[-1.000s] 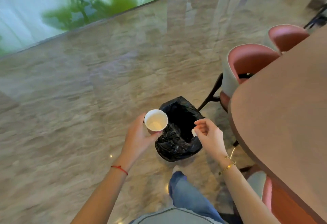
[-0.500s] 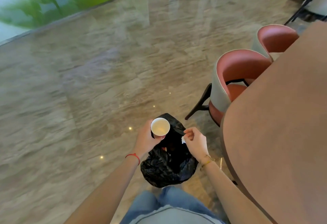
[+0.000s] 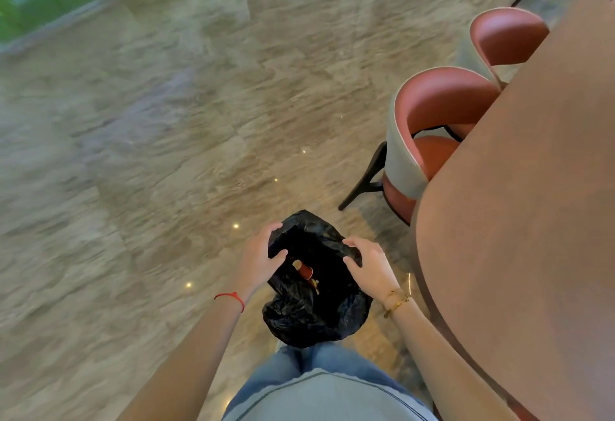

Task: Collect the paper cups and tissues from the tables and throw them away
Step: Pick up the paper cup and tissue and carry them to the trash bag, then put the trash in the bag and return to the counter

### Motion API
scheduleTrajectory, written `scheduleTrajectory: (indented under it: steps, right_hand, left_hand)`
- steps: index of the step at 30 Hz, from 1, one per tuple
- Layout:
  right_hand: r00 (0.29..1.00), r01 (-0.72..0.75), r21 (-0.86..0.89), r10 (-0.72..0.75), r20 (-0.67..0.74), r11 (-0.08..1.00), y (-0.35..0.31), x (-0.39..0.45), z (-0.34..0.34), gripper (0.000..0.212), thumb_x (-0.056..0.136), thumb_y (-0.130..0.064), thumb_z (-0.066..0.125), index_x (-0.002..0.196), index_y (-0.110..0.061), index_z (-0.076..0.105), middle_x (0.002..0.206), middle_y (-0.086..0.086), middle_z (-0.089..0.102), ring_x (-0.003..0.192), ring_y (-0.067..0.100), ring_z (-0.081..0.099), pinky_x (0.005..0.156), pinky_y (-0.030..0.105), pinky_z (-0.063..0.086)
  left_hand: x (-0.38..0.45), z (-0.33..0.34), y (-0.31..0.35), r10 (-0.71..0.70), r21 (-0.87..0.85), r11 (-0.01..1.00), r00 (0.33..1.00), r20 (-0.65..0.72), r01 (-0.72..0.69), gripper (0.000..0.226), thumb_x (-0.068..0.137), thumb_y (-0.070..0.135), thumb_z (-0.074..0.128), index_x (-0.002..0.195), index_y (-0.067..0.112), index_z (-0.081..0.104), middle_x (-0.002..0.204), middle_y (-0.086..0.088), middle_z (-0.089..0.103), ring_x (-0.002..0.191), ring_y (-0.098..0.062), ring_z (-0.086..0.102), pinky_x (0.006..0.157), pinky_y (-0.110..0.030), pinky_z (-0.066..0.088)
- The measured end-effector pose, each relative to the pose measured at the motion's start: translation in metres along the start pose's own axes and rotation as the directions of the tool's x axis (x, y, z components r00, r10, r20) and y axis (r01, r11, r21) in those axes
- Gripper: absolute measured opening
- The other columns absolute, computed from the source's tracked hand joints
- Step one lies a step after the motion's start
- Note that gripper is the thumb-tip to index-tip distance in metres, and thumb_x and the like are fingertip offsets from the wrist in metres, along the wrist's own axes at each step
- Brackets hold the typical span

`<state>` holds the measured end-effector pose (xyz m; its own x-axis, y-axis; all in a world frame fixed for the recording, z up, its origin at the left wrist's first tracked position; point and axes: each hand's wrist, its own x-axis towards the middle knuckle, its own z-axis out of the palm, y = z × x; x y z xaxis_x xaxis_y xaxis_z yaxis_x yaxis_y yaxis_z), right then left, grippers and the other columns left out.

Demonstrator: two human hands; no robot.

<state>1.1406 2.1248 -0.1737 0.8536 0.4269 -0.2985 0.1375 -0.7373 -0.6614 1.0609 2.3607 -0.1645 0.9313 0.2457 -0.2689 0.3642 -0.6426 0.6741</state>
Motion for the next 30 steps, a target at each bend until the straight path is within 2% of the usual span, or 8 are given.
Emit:
scheduleTrajectory:
  steps: [3,5,10,13,18,23,27,30]
  right_hand:
    - [0.997,0.051,-0.030,-0.053,-0.052,0.998,-0.005,-0.009,-0.005,0.040,0.093,-0.022,0.057,0.132,-0.020,0.051,0.129,-0.003,0.055,0.127,0.013,0.038,0.106,0.026,0.034]
    - [0.994,0.068,-0.038,-0.071,-0.080,0.997,-0.009,-0.016,-0.006,0.040,0.093,-0.022,0.057,0.132,-0.020,0.051,0.129,-0.003,0.055,0.128,0.014,0.038,0.107,0.031,0.037]
    - [0.986,0.078,-0.048,-0.084,-0.144,0.996,-0.012,-0.035,-0.014,0.040,0.092,-0.026,0.057,0.131,-0.024,0.051,0.129,-0.006,0.055,0.128,0.010,0.037,0.105,0.024,0.033]
    - [0.974,0.079,-0.060,-0.090,-0.207,0.995,-0.012,-0.052,-0.021,0.039,0.092,-0.028,0.058,0.130,-0.027,0.051,0.128,-0.009,0.054,0.126,0.006,0.036,0.101,0.018,0.027]
    - [0.946,0.045,-0.088,-0.070,-0.316,0.995,-0.016,-0.093,-0.026,0.036,0.092,-0.027,0.058,0.128,-0.029,0.053,0.127,-0.011,0.055,0.123,0.006,0.038,0.100,0.019,0.028]
    - [0.901,-0.048,-0.065,0.015,-0.433,0.997,-0.028,-0.149,-0.005,0.036,0.091,-0.025,0.059,0.127,-0.026,0.054,0.125,-0.007,0.057,0.120,0.015,0.044,0.099,0.026,0.035]
    - [0.843,-0.152,0.037,0.149,-0.517,0.988,-0.039,-0.209,0.024,0.037,0.091,-0.024,0.060,0.127,-0.026,0.054,0.124,-0.006,0.057,0.119,0.016,0.045,0.103,0.031,0.037]
    - [0.790,-0.220,0.087,0.230,-0.569,0.972,-0.046,-0.257,0.047,0.038,0.090,-0.026,0.061,0.127,-0.027,0.054,0.121,-0.008,0.057,0.118,0.014,0.045,0.098,0.025,0.036]
  left_hand:
    - [-0.011,-0.015,0.004,0.049,0.069,0.997,0.998,-0.037,-0.046,0.048,0.093,0.024,0.061,0.138,0.020,0.045,0.130,-0.002,0.058,0.072,-0.010,0.050,0.079,-0.038,0.051]
    - [-0.021,-0.023,0.004,0.076,0.121,0.990,0.995,-0.067,-0.067,0.045,0.094,0.026,0.060,0.136,0.021,0.048,0.123,-0.003,0.060,0.054,-0.011,0.044,0.067,-0.041,0.052]
    - [-0.044,-0.032,0.004,0.131,0.177,0.978,0.986,-0.101,-0.111,0.041,0.094,0.030,0.058,0.134,0.024,0.050,0.137,0.009,0.051,0.084,-0.029,0.066,0.077,-0.036,0.054]
    - [-0.057,-0.033,0.005,0.176,0.228,0.963,0.976,-0.125,-0.144,0.038,0.094,0.033,0.058,0.130,0.027,0.052,0.132,0.012,0.054,0.057,-0.006,0.058,0.056,-0.017,0.046]
    - [-0.075,-0.042,0.017,0.237,0.238,0.947,0.969,-0.073,-0.214,0.038,0.094,0.030,0.057,0.131,0.026,0.052,0.123,0.008,0.058,0.034,-0.010,0.035,0.042,-0.018,0.037]
    - [-0.099,-0.054,0.019,0.313,0.217,0.929,0.949,-0.024,-0.301,0.041,0.092,0.031,0.059,0.132,0.028,0.051,0.063,0.013,0.039,0.036,-0.005,0.040,0.040,-0.011,0.033]
    - [-0.124,-0.060,0.017,0.403,0.261,0.874,0.912,0.079,-0.410,0.041,0.093,0.034,0.058,0.133,0.033,0.048,0.089,-0.015,0.066,0.045,-0.009,0.049,0.038,-0.017,0.035]
    - [-0.145,-0.061,0.017,0.470,0.256,0.831,0.869,0.153,-0.495,0.040,0.093,0.034,0.057,0.132,0.035,0.048,0.110,0.001,0.064,0.067,-0.026,0.061,0.047,-0.021,0.041]
